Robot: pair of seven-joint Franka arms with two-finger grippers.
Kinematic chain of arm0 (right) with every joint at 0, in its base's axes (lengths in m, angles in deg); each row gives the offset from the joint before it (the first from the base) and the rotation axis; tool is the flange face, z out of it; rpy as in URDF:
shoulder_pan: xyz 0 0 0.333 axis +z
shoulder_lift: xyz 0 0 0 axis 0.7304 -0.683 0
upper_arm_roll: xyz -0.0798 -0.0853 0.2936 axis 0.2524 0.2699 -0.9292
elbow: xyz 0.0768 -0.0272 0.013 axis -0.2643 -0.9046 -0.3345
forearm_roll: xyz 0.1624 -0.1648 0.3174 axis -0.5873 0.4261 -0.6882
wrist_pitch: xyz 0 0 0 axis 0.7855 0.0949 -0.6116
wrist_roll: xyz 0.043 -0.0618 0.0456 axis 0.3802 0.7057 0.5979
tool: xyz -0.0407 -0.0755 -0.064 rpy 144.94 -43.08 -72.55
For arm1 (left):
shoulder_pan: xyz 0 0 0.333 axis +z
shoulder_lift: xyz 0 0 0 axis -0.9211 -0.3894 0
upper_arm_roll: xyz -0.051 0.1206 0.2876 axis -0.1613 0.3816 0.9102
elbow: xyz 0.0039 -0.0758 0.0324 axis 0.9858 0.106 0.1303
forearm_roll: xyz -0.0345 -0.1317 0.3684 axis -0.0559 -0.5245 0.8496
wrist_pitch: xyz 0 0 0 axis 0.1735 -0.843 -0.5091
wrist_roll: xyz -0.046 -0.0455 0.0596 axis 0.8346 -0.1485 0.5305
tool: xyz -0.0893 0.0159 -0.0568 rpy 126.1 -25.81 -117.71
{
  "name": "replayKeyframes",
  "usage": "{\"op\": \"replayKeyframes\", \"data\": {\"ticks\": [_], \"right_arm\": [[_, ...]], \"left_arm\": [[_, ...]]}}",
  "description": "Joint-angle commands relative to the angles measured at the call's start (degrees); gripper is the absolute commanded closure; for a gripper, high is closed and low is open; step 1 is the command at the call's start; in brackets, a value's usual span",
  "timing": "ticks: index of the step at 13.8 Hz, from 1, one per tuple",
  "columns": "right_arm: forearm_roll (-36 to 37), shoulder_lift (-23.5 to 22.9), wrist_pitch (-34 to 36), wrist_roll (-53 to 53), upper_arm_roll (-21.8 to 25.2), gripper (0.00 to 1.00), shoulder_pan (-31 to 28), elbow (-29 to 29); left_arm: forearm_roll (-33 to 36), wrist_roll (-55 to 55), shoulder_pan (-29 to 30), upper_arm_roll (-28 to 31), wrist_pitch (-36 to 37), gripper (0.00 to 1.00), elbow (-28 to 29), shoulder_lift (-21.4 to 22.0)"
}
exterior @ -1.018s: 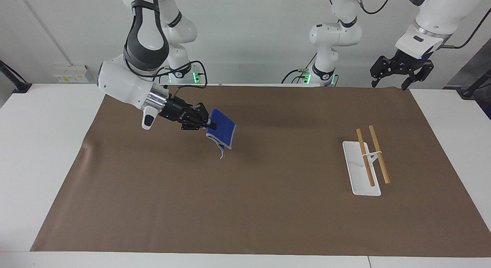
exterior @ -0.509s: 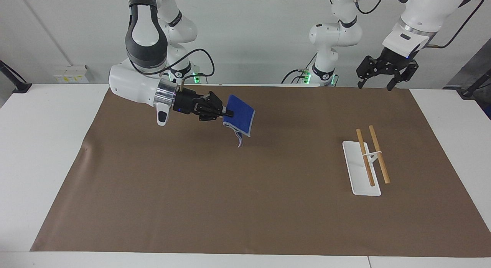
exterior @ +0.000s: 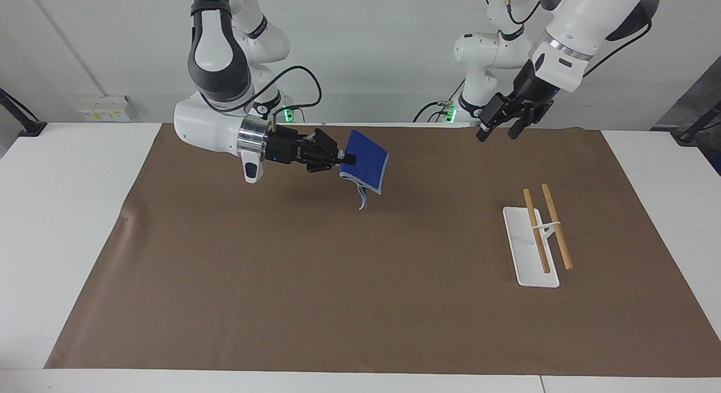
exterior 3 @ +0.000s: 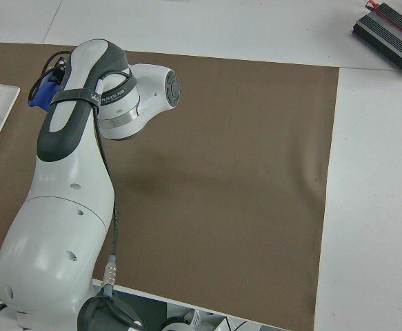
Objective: Right arm passes towel to left arm to hang
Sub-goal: 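Lift the towel with the right gripper while the left gripper approaches, then close the left gripper on the towel held by the right gripper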
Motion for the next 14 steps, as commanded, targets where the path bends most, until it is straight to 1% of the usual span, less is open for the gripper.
{"op": "replayKeyframes", "data": {"ticks": [1,3,5,7,10,11,13,14], "right_arm": [[-4.7,2.1,-3.8,1.6,-0.2,1.00,2.3,-3.2],[-7.2,2.0,-7.2,1.6,-0.2,1.00,5.2,-3.2],[-8.7,2.0,-8.9,1.7,-0.2,1.00,6.7,-3.2],[-8.8,2.1,-9.2,1.7,-0.3,1.00,6.9,-3.2],[-12.0,2.1,-8.3,2.8,-0.3,1.00,7.1,-3.1],[-12.1,2.1,-8.2,2.9,-0.3,1.00,7.1,-3.1],[-12.1,2.1,-8.7,2.9,-0.3,1.00,7.1,-3.1],[-12.1,2.1,-8.7,2.9,-0.3,1.00,7.1,-3.1]], "left_arm": [[-2.6,15.3,-4.2,0.7,-7.9,0.00,6.7,4.0],[-2.7,23.1,-7.3,0.6,-13.5,0.00,10.9,5.8],[-2.8,28.5,-9.8,0.6,-18.2,0.00,14.4,7.3],[-3.6,37.8,-10.9,0.6,-22.6,0.00,17.4,8.4],[-4.3,44.7,-13.2,0.6,-29.2,0.00,24.3,11.3],[-6.1,47.1,-14.0,0.6,-32.3,0.00,26.2,12.0],[-6.3,52.2,-14.6,0.6,-36.9,0.00,28.0,12.2],[-6.3,53.8,-15.4,0.6,-38.0,0.00,28.2,12.1]]}}
